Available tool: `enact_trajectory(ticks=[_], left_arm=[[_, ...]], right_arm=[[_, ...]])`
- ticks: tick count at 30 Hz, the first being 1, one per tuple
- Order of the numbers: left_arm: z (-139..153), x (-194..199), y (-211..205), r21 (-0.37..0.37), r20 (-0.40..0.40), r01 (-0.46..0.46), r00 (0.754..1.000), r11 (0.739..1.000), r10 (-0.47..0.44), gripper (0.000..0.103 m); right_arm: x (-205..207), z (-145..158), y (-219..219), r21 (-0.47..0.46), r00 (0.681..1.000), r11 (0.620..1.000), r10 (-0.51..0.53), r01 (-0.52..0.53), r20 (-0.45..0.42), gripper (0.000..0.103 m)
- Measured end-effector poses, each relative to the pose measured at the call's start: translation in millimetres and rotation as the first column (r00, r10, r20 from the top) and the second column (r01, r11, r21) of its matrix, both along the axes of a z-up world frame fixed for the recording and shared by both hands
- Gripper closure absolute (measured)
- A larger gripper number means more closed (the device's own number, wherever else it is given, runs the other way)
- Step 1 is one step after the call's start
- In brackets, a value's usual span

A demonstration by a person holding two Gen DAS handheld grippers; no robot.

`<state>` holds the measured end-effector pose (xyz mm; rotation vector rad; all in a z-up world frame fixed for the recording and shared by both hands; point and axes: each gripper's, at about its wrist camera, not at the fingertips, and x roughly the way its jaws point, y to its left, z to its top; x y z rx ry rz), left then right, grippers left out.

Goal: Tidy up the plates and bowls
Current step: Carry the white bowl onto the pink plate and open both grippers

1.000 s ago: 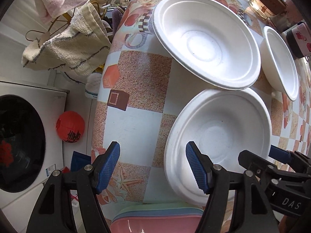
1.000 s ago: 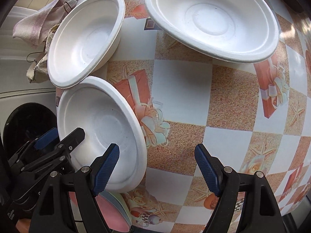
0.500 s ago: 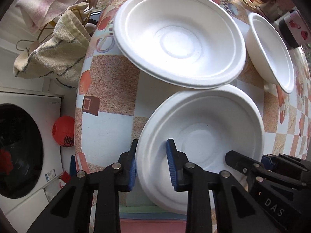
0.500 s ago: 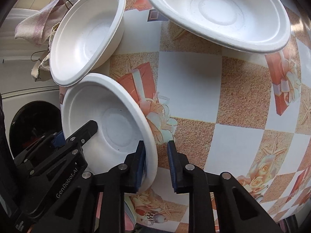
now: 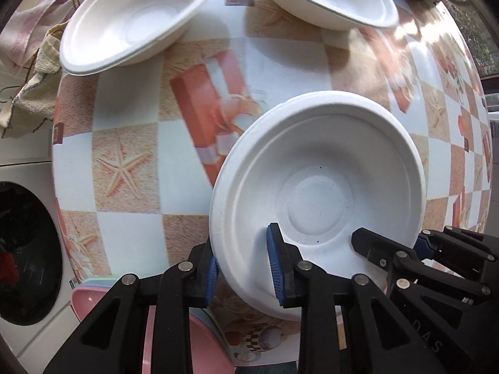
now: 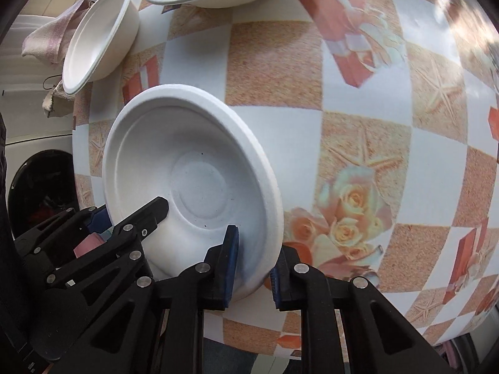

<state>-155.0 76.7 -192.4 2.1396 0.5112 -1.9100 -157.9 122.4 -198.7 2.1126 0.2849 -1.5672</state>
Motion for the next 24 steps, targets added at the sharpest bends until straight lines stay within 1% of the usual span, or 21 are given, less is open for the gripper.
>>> enact_trajectory(ticks=[4, 7, 11, 12, 14, 16, 17, 18, 19, 20, 21, 22, 24], left_arm=[[3, 0, 48, -0.001, -0.007, 0.077, 0.997, 0.997, -0.077, 0.072], [2, -1, 87, 0.028, -0.003, 0.149, 0.989, 0.988, -0.149, 0.071], [4, -1, 140, 0.025, -0.014, 0.288, 0.958, 0.957, -0.287, 0.067], [4, -1, 151, 0.027, -0.015, 0.315, 0.949, 0.949, -0.314, 0.064], [4, -3, 170, 0.042, -0.002, 0.353, 0.936, 0.935, -0.353, 0.048], [6, -2, 182, 0.025, 0.002, 0.380, 0.925, 0.925, -0.380, 0.042], [9, -1, 185, 0.016, -0.001, 0.394, 0.919, 0.919, -0.394, 0.040], [12, 1, 186, 0.016, -0.006, 0.404, 0.915, 0.914, -0.404, 0.039], [15, 1, 187, 0.021, -0.013, 0.410, 0.912, 0.912, -0.410, 0.037], [20, 6, 187, 0.023, -0.021, 0.413, 0.911, 0.911, -0.412, 0.036], [24, 5, 185, 0.020, -0.025, 0.419, 0.908, 0.908, -0.419, 0.036], [28, 8, 182, 0.009, -0.034, 0.425, 0.905, 0.905, -0.424, 0.036], [36, 16, 173, -0.004, -0.060, 0.436, 0.898, 0.900, -0.435, 0.036]], right_arm=[[8, 5, 48, 0.028, 0.999, 0.999, -0.035, 0.036, -0.012, 0.082], [14, 8, 86, 0.057, 0.996, 0.994, -0.090, 0.091, -0.016, 0.082], [19, 10, 138, 0.093, 0.983, 0.979, -0.181, 0.181, -0.014, 0.082], [15, 2, 155, 0.100, 0.980, 0.975, -0.199, 0.200, -0.014, 0.082], [18, 3, 174, 0.098, 0.975, 0.970, -0.222, 0.223, -0.015, 0.082], [20, 2, 189, 0.099, 0.973, 0.967, -0.232, 0.233, -0.016, 0.080], [21, 2, 196, 0.099, 0.971, 0.966, -0.238, 0.239, -0.020, 0.076], [18, 7, 191, 0.095, 0.967, 0.962, -0.253, 0.254, -0.025, 0.058], [14, 11, 193, 0.084, 0.963, 0.960, -0.266, 0.268, -0.034, 0.033], [11, 18, 194, 0.062, 0.960, 0.958, -0.277, 0.280, -0.050, 0.026], [-2, 24, 195, 0.040, 0.956, 0.957, -0.285, 0.288, -0.064, 0.025], [-4, 30, 197, 0.027, 0.958, 0.960, -0.278, 0.280, -0.075, 0.025], [-14, 40, 205, 0.024, 0.959, 0.962, -0.268, 0.272, -0.092, 0.025]])
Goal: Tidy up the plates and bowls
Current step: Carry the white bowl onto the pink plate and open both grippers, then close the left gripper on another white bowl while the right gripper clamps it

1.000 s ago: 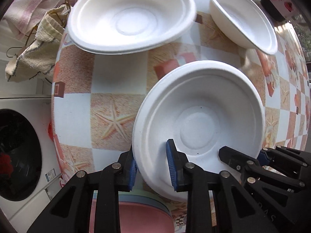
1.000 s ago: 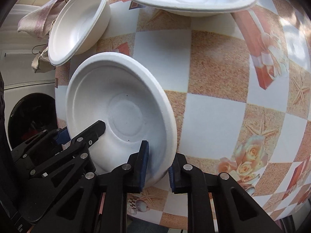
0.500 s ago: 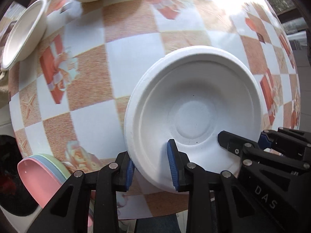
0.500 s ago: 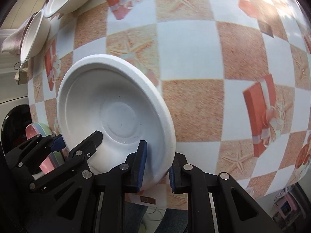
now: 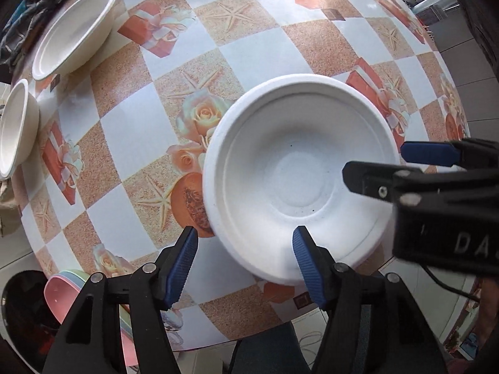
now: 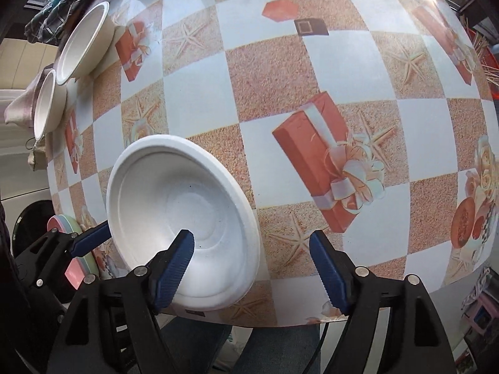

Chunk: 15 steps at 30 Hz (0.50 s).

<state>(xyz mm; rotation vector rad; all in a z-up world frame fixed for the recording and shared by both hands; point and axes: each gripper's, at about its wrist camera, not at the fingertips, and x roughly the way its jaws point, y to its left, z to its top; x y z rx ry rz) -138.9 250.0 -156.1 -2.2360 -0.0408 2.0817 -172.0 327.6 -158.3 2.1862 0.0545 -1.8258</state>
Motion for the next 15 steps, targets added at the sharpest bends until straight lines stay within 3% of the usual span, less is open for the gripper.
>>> enact_trajectory(ticks=[5, 10, 15], left_arm=[[31, 1, -24, 0.044, -0.036, 0.049, 0.998, 0.998, -0.048, 0.032], [55, 22, -49, 0.057, -0.087, 0.080, 0.993, 0.995, -0.075, 0.032], [67, 6, -93, 0.031, -0.152, 0.007, 0.988, 0.999, -0.002, 0.031]], right_arm=[[-36, 44, 25, -0.016, 0.995, 0.997, -0.075, 0.074, -0.073, 0.025], [-51, 55, 71, 0.000, 0.981, 0.990, -0.139, 0.140, -0.136, 0.025], [-50, 43, 58, 0.047, 0.977, 0.986, -0.151, 0.160, -0.148, 0.025]])
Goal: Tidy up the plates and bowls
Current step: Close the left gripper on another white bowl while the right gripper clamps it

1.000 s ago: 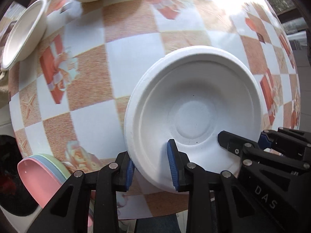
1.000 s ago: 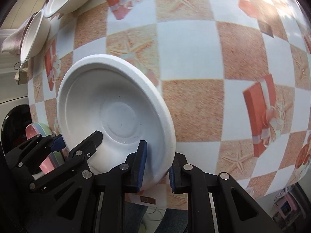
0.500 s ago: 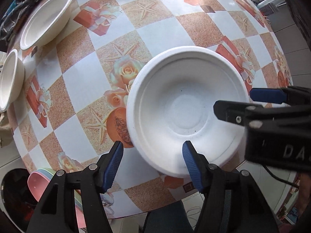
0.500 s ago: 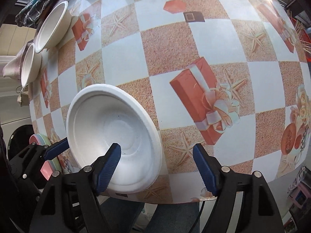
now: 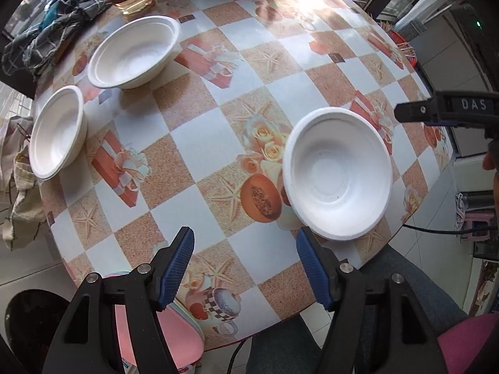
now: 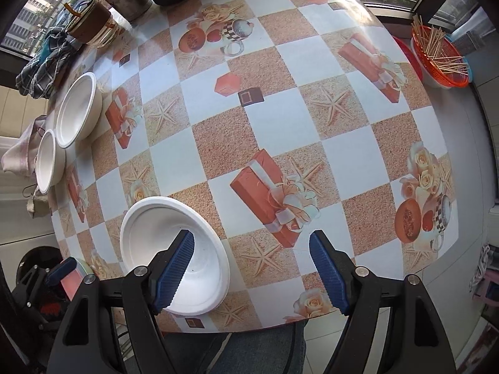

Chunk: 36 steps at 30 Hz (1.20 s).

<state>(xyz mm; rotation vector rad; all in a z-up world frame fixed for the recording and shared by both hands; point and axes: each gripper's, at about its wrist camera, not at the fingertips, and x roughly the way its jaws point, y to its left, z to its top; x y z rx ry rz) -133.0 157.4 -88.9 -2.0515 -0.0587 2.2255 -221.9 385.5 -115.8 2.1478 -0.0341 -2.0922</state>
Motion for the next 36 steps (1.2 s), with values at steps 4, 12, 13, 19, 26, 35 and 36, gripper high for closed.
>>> enact_trajectory(ticks=[4, 12, 13, 19, 26, 35, 36], left_arm=[[0, -7, -28, -0.013, -0.025, -0.109, 0.994, 0.994, 0.108, 0.029], [-4, -74, -77, -0.081, -0.070, -0.307, 0.951, 0.948, 0.302, 0.029], [-4, -83, -86, -0.089, -0.076, -0.333, 0.942, 0.939, 0.327, 0.029], [-15, -140, -128, -0.128, -0.089, -0.436, 0.900, 0.891, 0.427, 0.029], [-34, -200, -130, -0.232, -0.131, -0.348, 0.936, 0.908, 0.326, 0.029], [-87, -235, -134, -0.272, 0.008, -0.245, 0.966, 0.930, 0.257, 0.029], [-91, -235, -135, -0.266, 0.024, -0.243, 0.966, 0.933, 0.258, 0.029]], right_arm=[[-12, -16, -35, 0.043, 0.998, 0.997, 0.068, -0.068, 0.001, 0.025], [-72, -25, -81, 0.049, 0.974, 0.973, 0.224, -0.225, 0.023, 0.025], [-81, -27, -89, 0.046, 0.969, 0.968, 0.245, -0.246, 0.028, 0.025], [-128, -39, -153, 0.013, 0.925, 0.926, 0.378, -0.378, 0.030, 0.025], [-159, -60, -208, -0.057, 0.939, 0.939, 0.341, -0.339, 0.039, 0.025], [-164, -95, -225, -0.079, 0.946, 0.948, 0.314, -0.307, 0.085, 0.025], [-164, -97, -226, -0.084, 0.947, 0.950, 0.309, -0.302, 0.089, 0.025]])
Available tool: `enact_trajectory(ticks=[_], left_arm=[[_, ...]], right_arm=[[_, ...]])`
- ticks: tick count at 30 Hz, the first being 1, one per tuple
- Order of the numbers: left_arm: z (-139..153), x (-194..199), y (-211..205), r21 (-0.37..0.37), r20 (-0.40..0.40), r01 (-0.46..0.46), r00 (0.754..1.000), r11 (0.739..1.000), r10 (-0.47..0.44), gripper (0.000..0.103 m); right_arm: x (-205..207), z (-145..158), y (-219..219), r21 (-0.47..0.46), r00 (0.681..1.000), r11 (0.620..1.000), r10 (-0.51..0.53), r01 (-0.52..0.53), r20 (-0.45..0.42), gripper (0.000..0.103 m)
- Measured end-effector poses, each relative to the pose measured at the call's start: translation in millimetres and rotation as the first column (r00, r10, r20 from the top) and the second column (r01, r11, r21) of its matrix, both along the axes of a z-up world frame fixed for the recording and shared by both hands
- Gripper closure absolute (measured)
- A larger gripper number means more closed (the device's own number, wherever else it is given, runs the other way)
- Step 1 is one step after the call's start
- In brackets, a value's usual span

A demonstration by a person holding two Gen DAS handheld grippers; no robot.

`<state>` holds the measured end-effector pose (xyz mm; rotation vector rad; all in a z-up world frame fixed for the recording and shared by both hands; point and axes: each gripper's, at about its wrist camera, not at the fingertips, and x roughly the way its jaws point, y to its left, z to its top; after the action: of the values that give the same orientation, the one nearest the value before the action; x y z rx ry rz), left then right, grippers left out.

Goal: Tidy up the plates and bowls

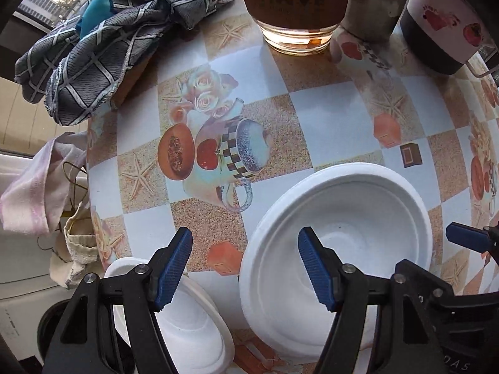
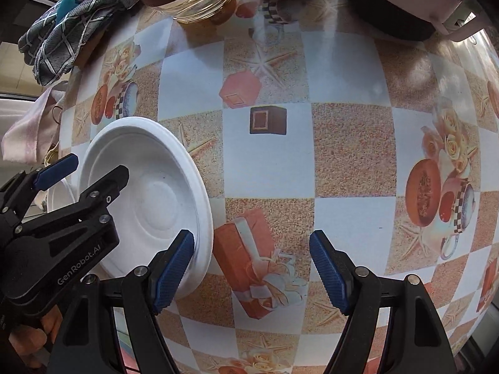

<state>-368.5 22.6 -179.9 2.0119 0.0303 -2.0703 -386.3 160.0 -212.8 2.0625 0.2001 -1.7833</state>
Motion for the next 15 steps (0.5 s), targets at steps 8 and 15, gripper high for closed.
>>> enact_trajectory(ticks=[8, 15], left_arm=[[-13, 2, 14, 0.105, 0.049, 0.010, 0.999, 0.994, -0.015, 0.061], [-14, 18, 55, 0.160, 0.043, 0.061, 0.997, 0.985, -0.068, 0.064]], right_arm=[[2, -6, 2, -0.091, 0.998, 0.996, -0.020, 0.025, 0.057, 0.064], [21, -9, 26, -0.069, 0.995, 0.997, 0.039, -0.033, 0.089, 0.083]])
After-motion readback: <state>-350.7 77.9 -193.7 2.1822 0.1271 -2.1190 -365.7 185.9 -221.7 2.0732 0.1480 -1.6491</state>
